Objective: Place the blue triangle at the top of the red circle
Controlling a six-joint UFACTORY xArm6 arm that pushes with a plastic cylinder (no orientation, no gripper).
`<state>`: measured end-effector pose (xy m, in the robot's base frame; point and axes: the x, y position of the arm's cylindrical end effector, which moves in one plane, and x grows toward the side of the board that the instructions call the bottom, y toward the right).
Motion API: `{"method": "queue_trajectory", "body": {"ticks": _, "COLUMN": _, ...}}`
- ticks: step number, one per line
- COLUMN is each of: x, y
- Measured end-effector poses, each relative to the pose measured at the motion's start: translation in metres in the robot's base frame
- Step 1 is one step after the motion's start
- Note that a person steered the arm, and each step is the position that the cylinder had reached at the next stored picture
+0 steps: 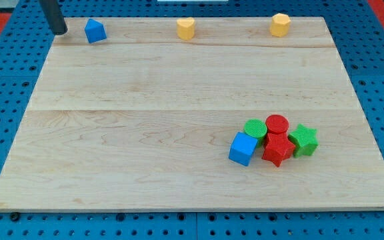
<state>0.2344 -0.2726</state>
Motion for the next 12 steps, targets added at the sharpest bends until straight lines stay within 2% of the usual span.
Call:
{"method": "queue_trajectory", "body": {"ticks": 2, "x": -0.001, "y": 0.060}}
{"method": "queue_trajectory", "body": {"ticks": 3, "x": -0.008, "y": 0.075}}
{"method": "queue_trajectory", "body": {"ticks": 4, "x": -0.038, "y": 0.073}}
{"method": "queue_trajectory", "body": {"ticks": 5, "x": -0.040, "y": 0.094}}
{"method": "queue_trajectory", "body": {"ticks": 6, "x": -0.026, "y": 0.105}}
{"method": "queue_trajectory", "body": {"ticks": 10, "x": 0.040, "y": 0.087}}
{"method": "queue_trajectory", "body": {"ticks": 12, "x": 0.067, "y": 0.158}}
